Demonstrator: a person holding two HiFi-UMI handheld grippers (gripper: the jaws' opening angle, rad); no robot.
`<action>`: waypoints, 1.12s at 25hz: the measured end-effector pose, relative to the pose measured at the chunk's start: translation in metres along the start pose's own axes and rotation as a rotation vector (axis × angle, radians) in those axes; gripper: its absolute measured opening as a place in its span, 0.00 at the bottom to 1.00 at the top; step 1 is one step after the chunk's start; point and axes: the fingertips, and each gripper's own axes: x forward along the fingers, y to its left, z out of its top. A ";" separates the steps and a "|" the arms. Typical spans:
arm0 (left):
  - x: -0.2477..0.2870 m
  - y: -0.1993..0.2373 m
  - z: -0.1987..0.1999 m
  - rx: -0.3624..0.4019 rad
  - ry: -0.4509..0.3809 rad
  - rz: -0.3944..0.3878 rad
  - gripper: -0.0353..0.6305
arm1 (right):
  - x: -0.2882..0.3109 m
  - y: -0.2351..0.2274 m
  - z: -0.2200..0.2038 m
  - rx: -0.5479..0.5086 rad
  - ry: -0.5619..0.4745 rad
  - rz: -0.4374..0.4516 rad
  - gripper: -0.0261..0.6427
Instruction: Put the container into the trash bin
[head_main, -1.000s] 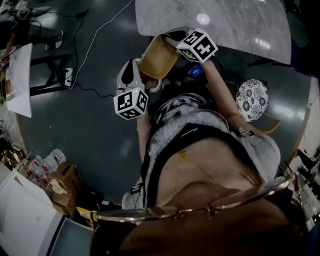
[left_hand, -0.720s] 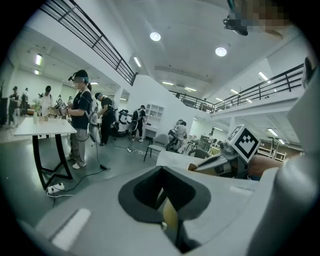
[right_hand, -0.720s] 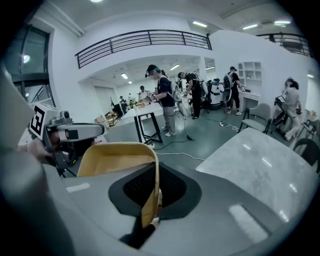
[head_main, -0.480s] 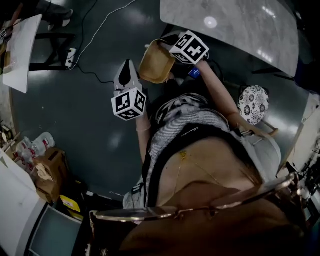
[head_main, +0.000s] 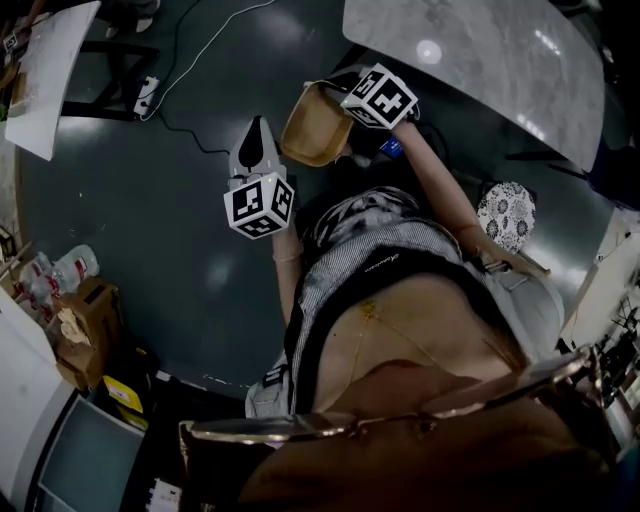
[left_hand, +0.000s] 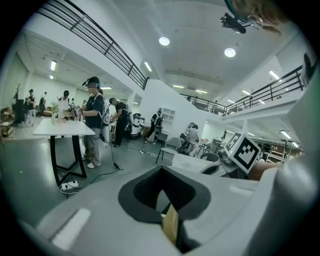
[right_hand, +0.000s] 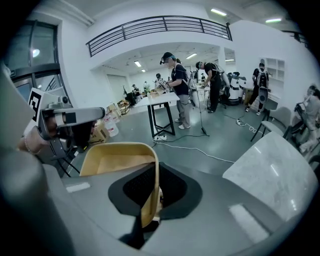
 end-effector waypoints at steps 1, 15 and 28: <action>-0.002 0.002 0.000 -0.001 -0.001 0.004 0.05 | 0.002 0.002 -0.001 0.005 0.003 0.009 0.10; 0.002 -0.009 -0.020 0.015 0.047 -0.023 0.05 | -0.011 0.012 -0.006 0.048 -0.030 0.039 0.23; 0.013 -0.034 -0.030 0.023 0.083 -0.063 0.05 | -0.032 0.022 -0.004 0.024 -0.100 0.064 0.08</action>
